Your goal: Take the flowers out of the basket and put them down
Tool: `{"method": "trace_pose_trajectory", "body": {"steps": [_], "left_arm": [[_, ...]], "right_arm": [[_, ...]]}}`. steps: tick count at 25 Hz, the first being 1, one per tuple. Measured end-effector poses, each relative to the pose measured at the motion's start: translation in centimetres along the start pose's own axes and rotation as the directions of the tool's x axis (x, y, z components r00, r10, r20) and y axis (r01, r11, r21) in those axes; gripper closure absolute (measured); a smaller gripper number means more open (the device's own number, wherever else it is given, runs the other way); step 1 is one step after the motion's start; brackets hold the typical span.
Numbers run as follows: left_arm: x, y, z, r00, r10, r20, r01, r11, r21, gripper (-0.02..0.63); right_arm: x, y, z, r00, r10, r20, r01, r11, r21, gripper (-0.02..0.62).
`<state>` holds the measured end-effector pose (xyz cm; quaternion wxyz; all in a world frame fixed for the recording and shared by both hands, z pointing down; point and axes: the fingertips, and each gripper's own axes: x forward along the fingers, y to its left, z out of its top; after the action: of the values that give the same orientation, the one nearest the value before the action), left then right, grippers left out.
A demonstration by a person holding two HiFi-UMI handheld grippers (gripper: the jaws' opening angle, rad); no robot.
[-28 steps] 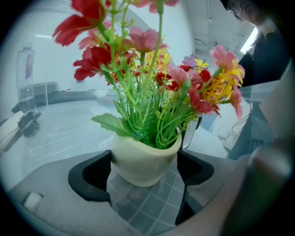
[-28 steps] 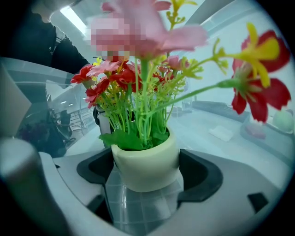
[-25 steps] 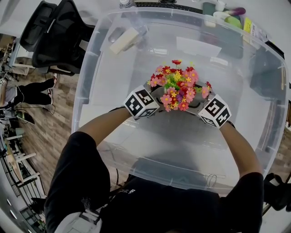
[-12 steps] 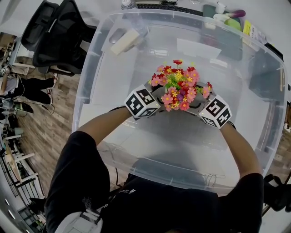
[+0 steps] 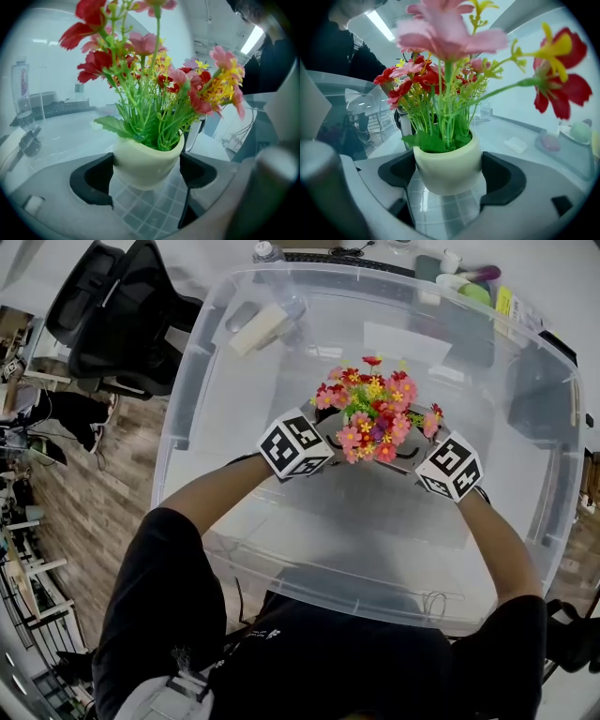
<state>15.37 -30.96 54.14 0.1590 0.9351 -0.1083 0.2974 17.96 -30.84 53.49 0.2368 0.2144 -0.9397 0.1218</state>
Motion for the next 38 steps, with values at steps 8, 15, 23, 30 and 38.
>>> {"method": "trace_pose_trajectory", "body": {"steps": [8,15,23,30,38], "left_arm": [[-0.5,-0.7,2.3,1.0,-0.002,0.029,0.001,1.0,0.032,0.155],[-1.5,-1.5,4.7,0.999,-0.003,0.049,0.0,0.998,0.068,0.156],[-2.5,-2.7,7.1,0.997,0.017,0.074,-0.024,0.995,0.093,0.156],[-3.9,-4.1,9.6,0.992,0.045,0.12,-0.059,0.992,0.114,0.158],[-5.2,-6.1,11.1,0.99,0.055,0.132,-0.075,0.985,0.154,0.158]], "right_arm": [[-1.9,-0.1,1.5,1.0,-0.025,0.01,0.025,1.0,-0.006,0.15],[-3.7,-0.1,3.3,0.998,-0.048,0.043,0.048,0.999,0.006,0.15],[-5.8,0.1,5.3,0.995,-0.059,0.076,0.061,0.998,-0.033,0.15],[-8.0,0.7,7.5,0.993,-0.059,0.103,0.067,0.995,-0.077,0.15],[-10.0,2.1,9.0,0.99,-0.087,0.11,0.099,0.989,-0.111,0.15]]}}
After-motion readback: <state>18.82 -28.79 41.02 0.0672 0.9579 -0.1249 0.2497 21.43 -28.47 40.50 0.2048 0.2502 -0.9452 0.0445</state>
